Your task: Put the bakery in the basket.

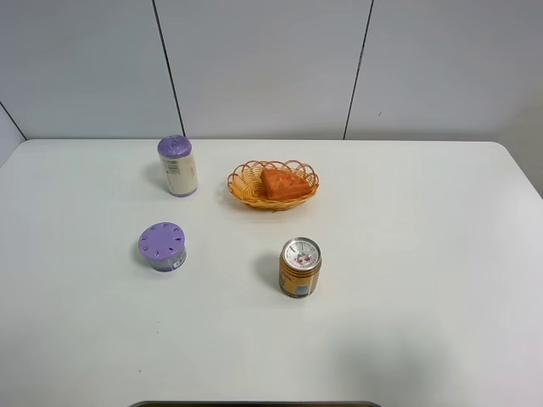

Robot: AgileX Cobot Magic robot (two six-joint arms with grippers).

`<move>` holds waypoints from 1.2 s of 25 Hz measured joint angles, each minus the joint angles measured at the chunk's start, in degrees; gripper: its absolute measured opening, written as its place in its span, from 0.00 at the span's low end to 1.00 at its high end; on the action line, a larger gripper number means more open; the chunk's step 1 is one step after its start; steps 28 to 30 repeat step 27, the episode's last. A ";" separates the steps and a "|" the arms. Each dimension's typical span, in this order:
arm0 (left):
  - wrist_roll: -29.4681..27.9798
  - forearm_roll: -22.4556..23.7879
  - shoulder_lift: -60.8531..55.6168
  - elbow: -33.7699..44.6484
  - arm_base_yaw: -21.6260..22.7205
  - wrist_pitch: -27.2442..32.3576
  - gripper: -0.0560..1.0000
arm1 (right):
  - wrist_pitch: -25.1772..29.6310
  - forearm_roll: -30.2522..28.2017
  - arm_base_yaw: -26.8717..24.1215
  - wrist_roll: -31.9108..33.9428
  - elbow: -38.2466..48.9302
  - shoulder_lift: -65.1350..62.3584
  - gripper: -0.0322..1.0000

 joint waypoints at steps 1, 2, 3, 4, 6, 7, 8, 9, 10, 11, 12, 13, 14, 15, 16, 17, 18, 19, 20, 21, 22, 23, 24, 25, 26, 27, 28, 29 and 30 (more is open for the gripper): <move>0.00 0.00 0.00 0.00 0.00 0.00 0.99 | 0.00 0.00 0.68 0.00 0.00 0.00 0.86; 0.00 0.00 0.00 0.00 0.00 0.00 0.99 | 0.00 0.00 0.96 0.00 0.00 0.00 0.86; 0.00 0.00 0.00 0.00 0.00 0.00 0.99 | 0.00 0.00 1.04 0.00 0.00 0.00 0.86; 0.00 0.00 0.00 0.00 0.00 0.00 0.99 | 0.00 0.00 1.04 0.00 0.00 0.00 0.86; 0.00 0.00 0.00 0.00 0.00 0.00 0.99 | 0.00 0.00 1.04 0.00 0.00 0.00 0.86; 0.00 0.00 0.00 0.00 0.00 0.00 0.99 | 0.00 0.00 1.04 0.00 0.00 0.00 0.86; 0.00 0.00 0.00 0.00 0.00 0.00 0.99 | 0.00 0.00 1.04 0.00 0.00 0.00 0.86; 0.00 0.00 0.00 0.00 0.00 0.00 0.99 | 0.00 0.00 1.04 0.00 0.00 0.00 0.86; 0.00 0.00 0.00 0.00 0.00 0.00 0.99 | 0.00 0.00 1.04 0.00 0.00 0.00 0.86; 0.00 0.00 0.00 0.00 0.00 0.00 0.99 | 0.00 0.00 1.04 0.00 0.00 0.00 0.86; 0.00 0.00 0.00 0.00 0.00 0.00 0.99 | 0.00 0.00 1.04 0.00 0.00 0.00 0.86; 0.00 0.00 0.00 0.00 0.00 0.00 0.99 | 0.00 0.00 1.04 0.00 0.00 0.00 0.86; 0.00 0.00 0.00 0.00 0.00 0.00 0.99 | 0.00 0.00 1.04 0.00 0.00 0.00 0.86; 0.00 0.00 0.00 0.00 0.00 0.00 0.99 | 0.00 0.00 1.04 0.00 0.00 0.00 0.86; 0.00 0.00 0.00 0.00 0.00 0.00 0.99 | 0.00 0.00 1.04 0.00 0.00 0.00 0.86; 0.00 0.00 0.00 0.00 0.00 0.00 0.99 | 0.00 0.00 1.04 0.00 0.00 0.00 0.86; 0.00 0.00 0.00 0.00 0.00 0.00 0.99 | 0.00 0.00 1.04 0.00 0.00 0.00 0.86; 0.00 0.00 0.00 0.00 0.00 0.00 0.99 | 0.00 0.00 1.04 0.00 0.00 0.00 0.86; 0.00 0.00 0.00 0.00 0.00 0.00 0.99 | 0.00 0.00 1.04 0.00 0.00 0.00 0.86; 0.00 0.00 0.00 0.00 0.00 0.00 0.99 | 0.00 0.00 1.04 0.00 0.00 0.00 0.86; 0.00 0.00 0.00 0.00 0.00 0.00 0.99 | 0.00 0.00 1.04 0.00 0.00 0.00 0.86; 0.00 0.00 0.00 0.00 0.00 0.00 0.99 | 0.00 0.00 1.04 0.00 0.00 0.00 0.86; 0.00 0.00 0.00 0.00 0.00 0.00 0.99 | 0.00 0.00 1.04 0.00 0.00 0.00 0.86; 0.00 0.00 0.00 0.00 0.00 0.00 0.99 | 0.00 0.00 1.04 0.00 0.00 0.00 0.86; 0.00 0.00 0.00 0.00 0.00 0.00 0.99 | 0.00 0.00 1.04 0.00 0.00 0.00 0.86; 0.00 0.00 0.00 0.00 0.00 0.00 0.99 | 0.00 0.00 1.04 0.00 0.00 0.00 0.86; 0.00 0.00 0.00 0.00 0.00 0.00 0.99 | 0.00 0.00 1.04 0.00 0.00 0.00 0.86; 0.00 0.00 0.00 0.00 0.00 0.00 0.99 | 0.00 0.00 1.04 0.00 0.00 0.00 0.86; 0.00 0.00 0.00 0.00 0.00 0.00 0.99 | 0.00 0.00 1.04 0.00 0.00 0.00 0.86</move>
